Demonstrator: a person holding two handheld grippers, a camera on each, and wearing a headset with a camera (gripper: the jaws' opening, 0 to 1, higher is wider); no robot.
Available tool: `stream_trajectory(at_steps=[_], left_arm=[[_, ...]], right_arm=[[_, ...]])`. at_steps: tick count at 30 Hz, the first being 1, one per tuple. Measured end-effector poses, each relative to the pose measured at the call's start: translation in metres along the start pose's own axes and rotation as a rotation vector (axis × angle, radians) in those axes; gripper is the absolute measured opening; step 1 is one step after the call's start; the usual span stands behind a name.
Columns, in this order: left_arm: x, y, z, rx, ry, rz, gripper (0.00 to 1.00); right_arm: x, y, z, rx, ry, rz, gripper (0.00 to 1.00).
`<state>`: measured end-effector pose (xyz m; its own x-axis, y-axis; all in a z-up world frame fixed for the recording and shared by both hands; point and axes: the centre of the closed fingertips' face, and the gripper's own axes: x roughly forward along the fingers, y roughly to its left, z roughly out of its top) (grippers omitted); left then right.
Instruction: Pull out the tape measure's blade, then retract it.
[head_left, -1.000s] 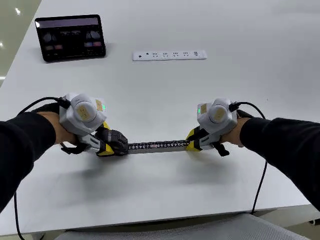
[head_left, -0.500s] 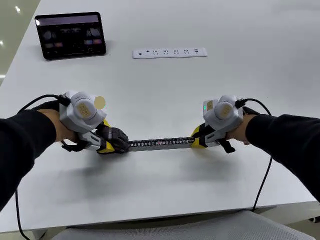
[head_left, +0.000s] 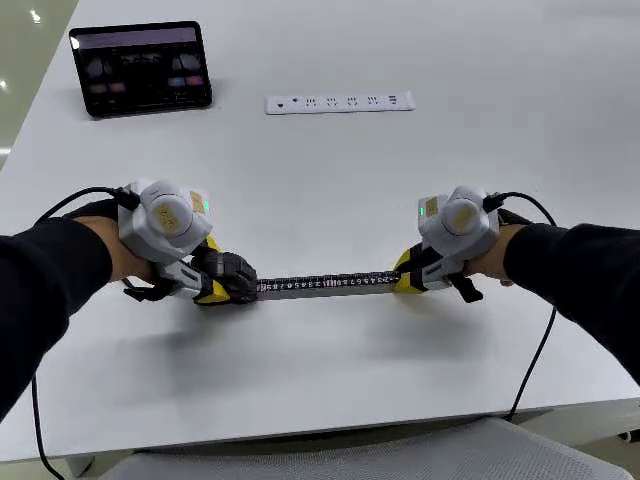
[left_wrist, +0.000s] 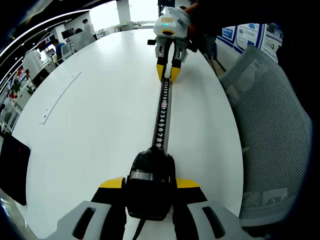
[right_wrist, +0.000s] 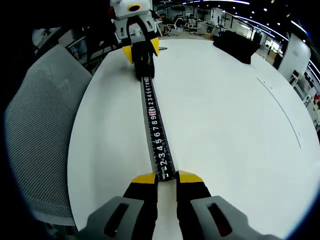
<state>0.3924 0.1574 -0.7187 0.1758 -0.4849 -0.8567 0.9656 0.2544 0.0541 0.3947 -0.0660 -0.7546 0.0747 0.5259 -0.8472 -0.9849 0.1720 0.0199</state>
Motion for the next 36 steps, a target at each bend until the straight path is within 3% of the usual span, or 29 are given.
stream_trajectory(at_steps=[36], left_arm=[[0.000, 0.000, 0.001, -0.004, -0.003, 0.002, 0.32]], right_arm=[[-0.014, -0.005, -0.021, 0.028, 0.026, -0.012, 0.08]])
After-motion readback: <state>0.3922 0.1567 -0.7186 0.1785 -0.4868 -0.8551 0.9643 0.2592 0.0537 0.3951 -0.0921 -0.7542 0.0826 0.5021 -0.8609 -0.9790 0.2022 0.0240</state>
